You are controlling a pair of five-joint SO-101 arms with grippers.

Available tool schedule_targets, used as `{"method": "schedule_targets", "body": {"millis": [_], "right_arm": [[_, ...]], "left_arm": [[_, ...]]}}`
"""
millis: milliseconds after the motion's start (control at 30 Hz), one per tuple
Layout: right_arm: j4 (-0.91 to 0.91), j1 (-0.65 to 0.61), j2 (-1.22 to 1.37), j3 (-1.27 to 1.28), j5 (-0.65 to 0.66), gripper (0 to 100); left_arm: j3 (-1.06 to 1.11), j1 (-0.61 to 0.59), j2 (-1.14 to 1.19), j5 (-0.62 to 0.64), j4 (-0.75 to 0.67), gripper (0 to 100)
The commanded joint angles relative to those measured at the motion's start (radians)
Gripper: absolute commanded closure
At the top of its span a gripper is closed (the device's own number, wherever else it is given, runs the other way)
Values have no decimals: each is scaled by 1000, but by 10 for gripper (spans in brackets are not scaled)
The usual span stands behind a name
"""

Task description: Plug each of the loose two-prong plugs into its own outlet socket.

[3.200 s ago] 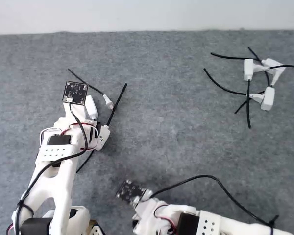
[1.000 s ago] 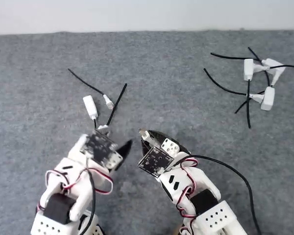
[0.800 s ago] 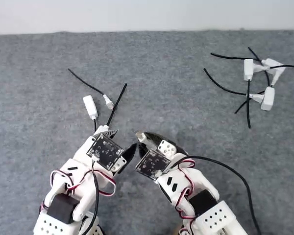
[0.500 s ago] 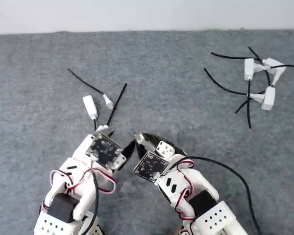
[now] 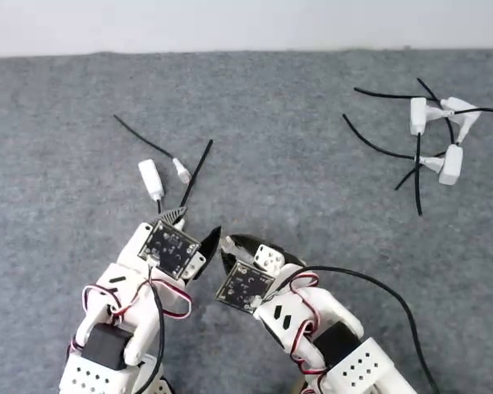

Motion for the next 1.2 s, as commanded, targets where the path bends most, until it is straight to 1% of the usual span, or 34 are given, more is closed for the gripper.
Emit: {"method": "schedule_targets", "body": {"millis": [0, 167, 267, 400, 633, 700, 800, 900, 1067, 1167], "right_arm": [[5, -8, -15, -17, 15, 991], [8, -8, -15, -29, 15, 991], [67, 5, -15, -68, 15, 991], [151, 35, -44, -118, 15, 991], [294, 39, -291, -114, 8, 991], [309, 38, -360, -80, 11, 991], [283, 38, -409, -18, 15, 991], [219, 41, -375, 9, 15, 991], [176, 39, -306, 8, 15, 991], [139, 38, -262, 8, 15, 991]], "left_arm": [[-7, -2, -9, -9, -31, 783], [8, -2, -9, -9, -52, 783], [31, -2, -9, -9, -84, 783], [35, -2, -9, -9, -86, 783], [45, 2, -9, -8, -97, 783], [41, 0, -9, -6, -97, 783], [7, -3, -11, 5, -64, 783], [-27, 0, -18, 6, -9, 783], [-33, 6, -18, 8, -2, 783], [-79, 37, -20, 41, 54, 783]]}}
